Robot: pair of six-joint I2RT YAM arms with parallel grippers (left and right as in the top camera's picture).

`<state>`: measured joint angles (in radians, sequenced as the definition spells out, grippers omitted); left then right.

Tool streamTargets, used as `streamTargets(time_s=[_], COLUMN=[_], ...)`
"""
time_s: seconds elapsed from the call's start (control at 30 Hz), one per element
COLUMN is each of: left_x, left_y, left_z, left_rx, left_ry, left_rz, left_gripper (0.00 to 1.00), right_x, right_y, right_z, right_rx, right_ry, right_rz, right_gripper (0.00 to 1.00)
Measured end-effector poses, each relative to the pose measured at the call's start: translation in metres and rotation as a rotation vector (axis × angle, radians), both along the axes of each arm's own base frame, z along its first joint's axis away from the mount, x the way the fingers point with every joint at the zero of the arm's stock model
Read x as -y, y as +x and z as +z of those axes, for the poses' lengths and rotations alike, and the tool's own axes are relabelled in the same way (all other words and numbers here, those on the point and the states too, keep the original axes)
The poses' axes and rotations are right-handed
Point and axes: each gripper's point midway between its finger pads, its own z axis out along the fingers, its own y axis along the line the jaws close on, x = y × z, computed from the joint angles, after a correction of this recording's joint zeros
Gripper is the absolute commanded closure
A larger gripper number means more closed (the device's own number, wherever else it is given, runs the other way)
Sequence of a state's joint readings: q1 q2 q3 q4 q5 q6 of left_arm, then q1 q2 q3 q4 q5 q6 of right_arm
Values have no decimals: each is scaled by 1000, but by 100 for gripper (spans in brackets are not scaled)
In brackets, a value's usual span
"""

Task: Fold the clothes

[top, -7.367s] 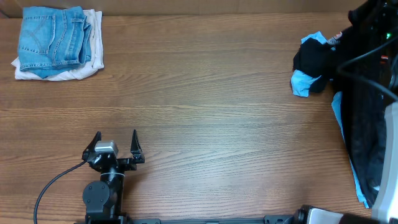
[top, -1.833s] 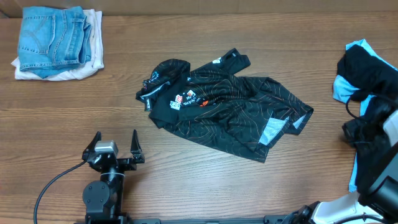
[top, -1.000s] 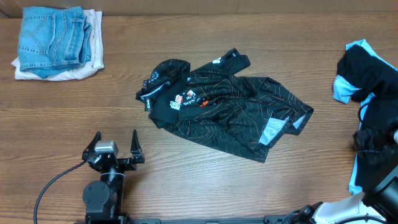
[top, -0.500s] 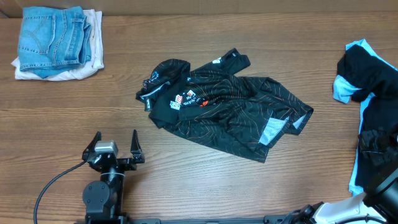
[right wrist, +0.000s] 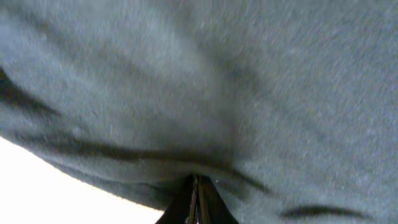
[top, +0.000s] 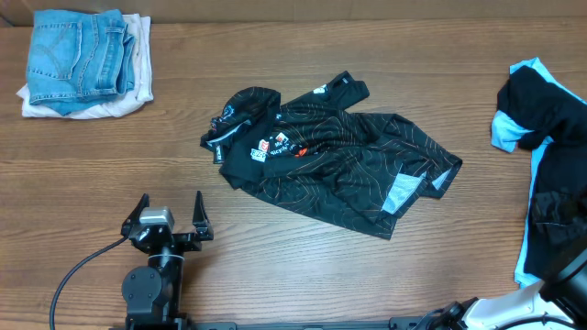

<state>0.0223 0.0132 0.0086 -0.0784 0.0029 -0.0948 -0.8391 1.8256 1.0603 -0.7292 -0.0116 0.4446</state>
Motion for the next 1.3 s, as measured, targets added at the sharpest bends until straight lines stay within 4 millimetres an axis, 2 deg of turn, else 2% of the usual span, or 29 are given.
streamTargets(time_s=[0.27,0.6,0.8,0.97,1.07,1.17,1.3], left_x=[0,0,0,0,0,0,0], left_y=[0,0,0,0,0,0,0], left_z=[0,0,0,0,0,0,0], left_rx=[0,0,0,0,0,0,0], left_ry=[0,0,0,0,0,0,0], left_rz=[0,0,0,0,0,0,0], left_gripper=[0,0,0,0,0,0,0], right_x=[28,73,90,97,109,117,105], right_y=[-8,-41,-57,-67,-55,-31,7], right_z=[0,1,4,22,47,76,102], right_rx=[57,70,39,0,36,113,187], right_ry=[-30,-96,-105,-70,-71,-77,-71], right_rz=[-78,-214,-266,-305,-305,-277,-184], right_gripper=[96,96,96,96,96,96,94])
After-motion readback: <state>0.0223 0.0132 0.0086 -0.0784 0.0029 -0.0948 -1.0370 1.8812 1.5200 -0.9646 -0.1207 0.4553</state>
